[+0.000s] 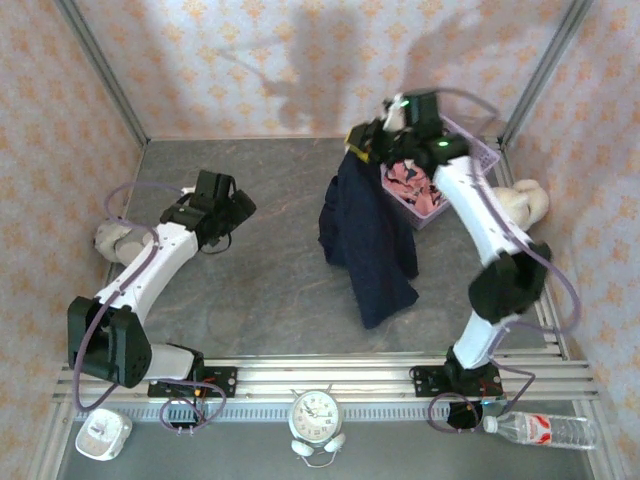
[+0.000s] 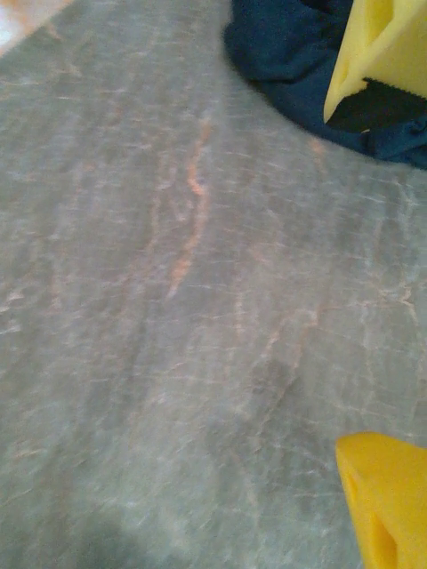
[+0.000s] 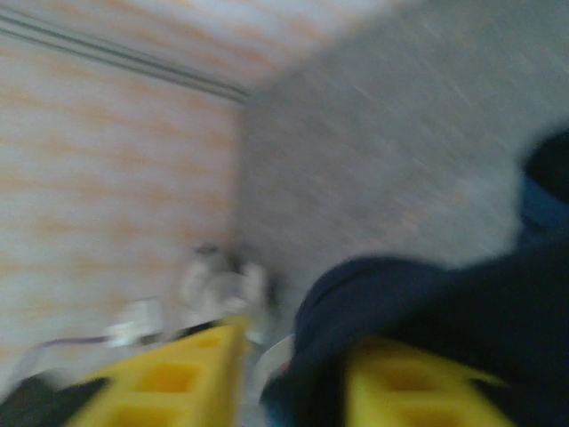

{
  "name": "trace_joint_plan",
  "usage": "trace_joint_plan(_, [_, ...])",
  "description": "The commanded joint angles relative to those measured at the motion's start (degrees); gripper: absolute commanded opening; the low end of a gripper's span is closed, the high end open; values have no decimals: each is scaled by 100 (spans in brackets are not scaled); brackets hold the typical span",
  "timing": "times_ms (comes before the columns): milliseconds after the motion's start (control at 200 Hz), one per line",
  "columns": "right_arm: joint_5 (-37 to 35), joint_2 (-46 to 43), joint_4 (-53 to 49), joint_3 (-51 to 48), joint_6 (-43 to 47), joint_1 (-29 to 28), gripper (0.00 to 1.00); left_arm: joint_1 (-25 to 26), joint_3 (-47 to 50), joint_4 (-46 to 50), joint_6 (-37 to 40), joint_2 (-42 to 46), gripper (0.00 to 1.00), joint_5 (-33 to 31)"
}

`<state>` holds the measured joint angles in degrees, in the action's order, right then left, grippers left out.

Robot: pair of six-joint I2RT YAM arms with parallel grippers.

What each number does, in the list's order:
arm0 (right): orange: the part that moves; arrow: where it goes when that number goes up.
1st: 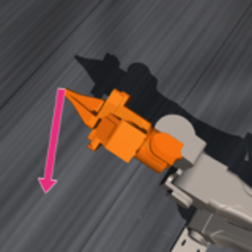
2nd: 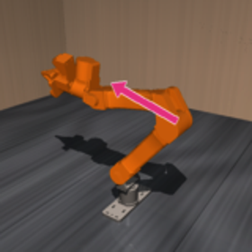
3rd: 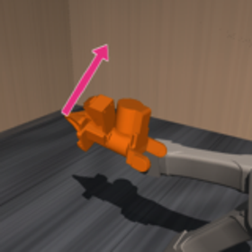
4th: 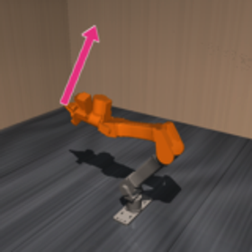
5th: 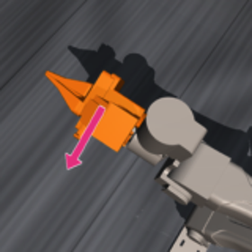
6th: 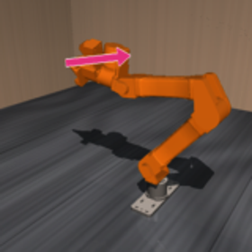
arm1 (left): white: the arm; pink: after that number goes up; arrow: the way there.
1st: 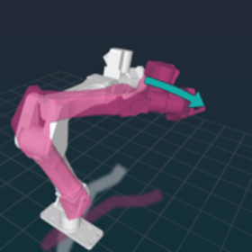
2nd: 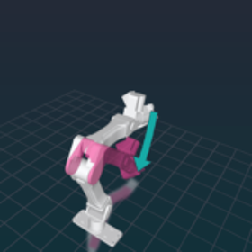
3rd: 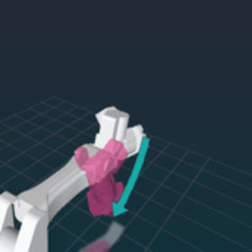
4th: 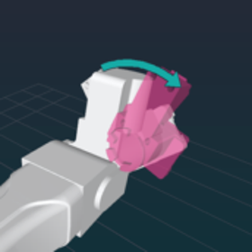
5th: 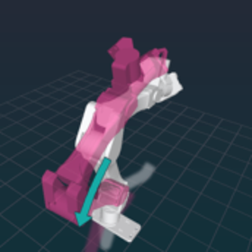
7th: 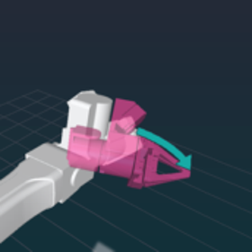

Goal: Fold and stack the mixed laundry pile

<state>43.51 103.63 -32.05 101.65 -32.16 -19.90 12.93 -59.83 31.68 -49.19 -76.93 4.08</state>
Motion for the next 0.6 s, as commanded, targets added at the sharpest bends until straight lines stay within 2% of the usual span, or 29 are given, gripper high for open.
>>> trace_joint_plan(0, [-556,298,-674,143,736,-429,60,492,354,-432,318,176,89,221])
trace_joint_plan(155, [-1238,140,-1179,66,1078,-378,66,1279,643,-700,560,65,91,332])
trace_joint_plan(295, [-2088,-279,-1657,-220,1251,-148,67,2301,471,-813,822,-353,92,236])
trace_joint_plan(445, [-2451,-864,-1745,-993,1136,557,68,3365,-461,-487,1337,-1329,92,-26])
trace_joint_plan(595, [-2681,-1546,-1732,-1898,1169,1342,68,4043,-1766,119,1822,-2632,91,-74])
